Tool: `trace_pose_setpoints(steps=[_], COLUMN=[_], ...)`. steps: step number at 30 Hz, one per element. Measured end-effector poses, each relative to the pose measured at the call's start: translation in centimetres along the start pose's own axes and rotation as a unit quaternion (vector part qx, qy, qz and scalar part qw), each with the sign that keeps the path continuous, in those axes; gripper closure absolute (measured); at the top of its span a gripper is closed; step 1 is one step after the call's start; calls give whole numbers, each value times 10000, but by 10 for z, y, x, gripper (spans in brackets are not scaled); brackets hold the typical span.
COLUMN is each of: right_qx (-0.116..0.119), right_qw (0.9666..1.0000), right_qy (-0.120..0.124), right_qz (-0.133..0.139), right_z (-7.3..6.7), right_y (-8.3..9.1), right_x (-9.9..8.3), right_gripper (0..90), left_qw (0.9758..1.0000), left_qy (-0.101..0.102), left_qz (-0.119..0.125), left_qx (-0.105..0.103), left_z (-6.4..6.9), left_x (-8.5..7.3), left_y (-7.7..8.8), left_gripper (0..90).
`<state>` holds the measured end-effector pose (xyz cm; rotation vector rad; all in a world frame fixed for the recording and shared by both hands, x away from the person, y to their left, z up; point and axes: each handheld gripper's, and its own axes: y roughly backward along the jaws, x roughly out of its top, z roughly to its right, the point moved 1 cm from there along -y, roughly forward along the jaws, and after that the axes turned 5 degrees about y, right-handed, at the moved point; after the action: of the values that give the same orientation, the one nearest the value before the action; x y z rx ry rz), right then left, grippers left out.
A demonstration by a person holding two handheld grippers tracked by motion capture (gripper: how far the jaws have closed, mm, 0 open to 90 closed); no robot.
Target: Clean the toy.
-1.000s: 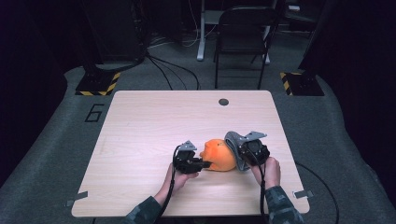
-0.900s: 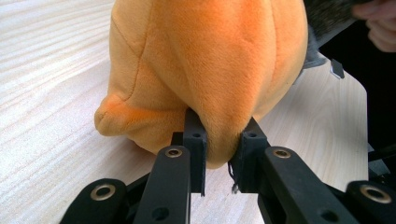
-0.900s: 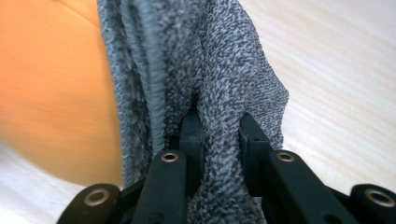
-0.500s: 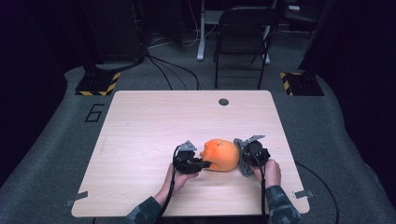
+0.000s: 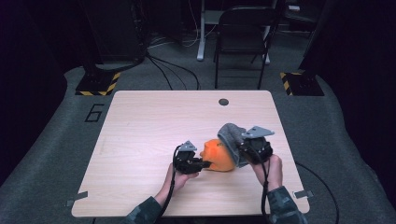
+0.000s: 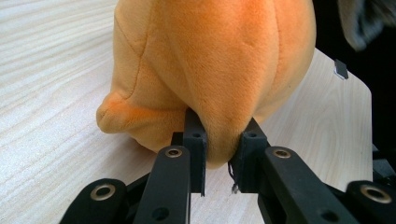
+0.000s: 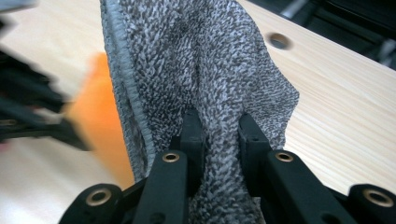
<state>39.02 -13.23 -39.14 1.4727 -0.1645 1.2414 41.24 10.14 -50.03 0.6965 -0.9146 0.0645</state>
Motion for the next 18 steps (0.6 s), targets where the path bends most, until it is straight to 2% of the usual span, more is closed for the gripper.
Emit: trace_pose_setpoints(steps=[4, 5, 6, 8, 10, 13, 16, 18], right_qx=[175, 145, 40, 118, 52, 7, -75, -28], right_qw=[9989, 9981, 9981, 9984, 9988, 9992, 9989, 9989], right_qy=[399, 518, 559, 478, 373, 161, 102, -10], right_qz=[-187, -300, -275, -288, -302, -357, -450, -466], right_z=[-28, -31, -32, -27, -20, -11, -5, -1], right_y=[-16, -20, -23, -24, -24, -29, -33, -36], right_x=[4, 3, 2, 0, -4, -11, -16, -20], right_gripper=[765, 764, 764, 763, 762, 762, 763, 764], left_qw=[9999, 9999, 10000, 10000, 9999, 10000, 10000, 9999], left_qy=[-97, -90, -59, -68, -104, -55, -93, -112], left_qz=[3, -9, 20, -8, -10, 3, -5, 11], left_qx=[57, 72, 30, 44, 47, 1, 6, 10], left_z=[1, 1, 0, 0, 0, 0, 1, 1], left_x=[0, 0, -1, -1, -1, 0, 0, 0], left_y=[0, 0, -1, 0, 0, -1, -1, -2], left_gripper=[782, 782, 782, 782, 781, 781, 778, 773])
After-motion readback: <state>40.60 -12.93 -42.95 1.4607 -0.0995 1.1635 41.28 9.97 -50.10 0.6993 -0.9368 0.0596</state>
